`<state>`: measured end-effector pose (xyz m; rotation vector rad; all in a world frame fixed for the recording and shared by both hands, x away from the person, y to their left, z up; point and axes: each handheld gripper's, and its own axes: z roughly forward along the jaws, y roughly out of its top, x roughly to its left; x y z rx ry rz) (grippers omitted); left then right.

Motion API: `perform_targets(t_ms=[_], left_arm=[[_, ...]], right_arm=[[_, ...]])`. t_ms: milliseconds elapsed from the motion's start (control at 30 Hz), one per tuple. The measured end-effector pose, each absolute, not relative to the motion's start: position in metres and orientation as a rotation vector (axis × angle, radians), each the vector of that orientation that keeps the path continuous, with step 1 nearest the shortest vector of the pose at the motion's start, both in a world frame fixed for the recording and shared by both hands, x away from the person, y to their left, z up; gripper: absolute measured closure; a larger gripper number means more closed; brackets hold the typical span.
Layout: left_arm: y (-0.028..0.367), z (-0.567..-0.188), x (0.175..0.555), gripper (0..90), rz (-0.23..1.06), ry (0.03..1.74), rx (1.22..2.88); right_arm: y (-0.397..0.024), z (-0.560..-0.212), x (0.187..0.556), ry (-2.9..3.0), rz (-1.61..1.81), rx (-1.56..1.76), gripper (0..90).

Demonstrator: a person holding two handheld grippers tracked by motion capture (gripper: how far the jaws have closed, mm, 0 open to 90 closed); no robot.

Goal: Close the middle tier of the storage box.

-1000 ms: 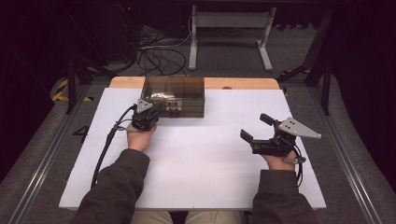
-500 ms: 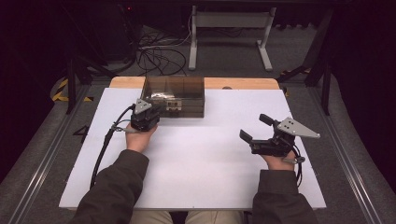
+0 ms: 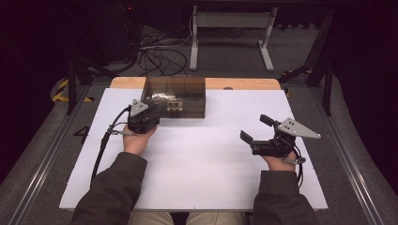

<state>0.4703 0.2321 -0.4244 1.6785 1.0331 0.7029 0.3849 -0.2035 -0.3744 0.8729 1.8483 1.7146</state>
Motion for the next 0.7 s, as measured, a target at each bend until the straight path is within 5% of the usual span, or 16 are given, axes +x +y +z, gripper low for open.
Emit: perform_targets(t_ms=[700], left_arm=[[0.235, -0.414, 0.455, 44.1, 0.694, 1.002, 1.652]], right_arm=[[-0.203, -0.375, 0.384, 1.85, 1.71, 0.869, 0.6]])
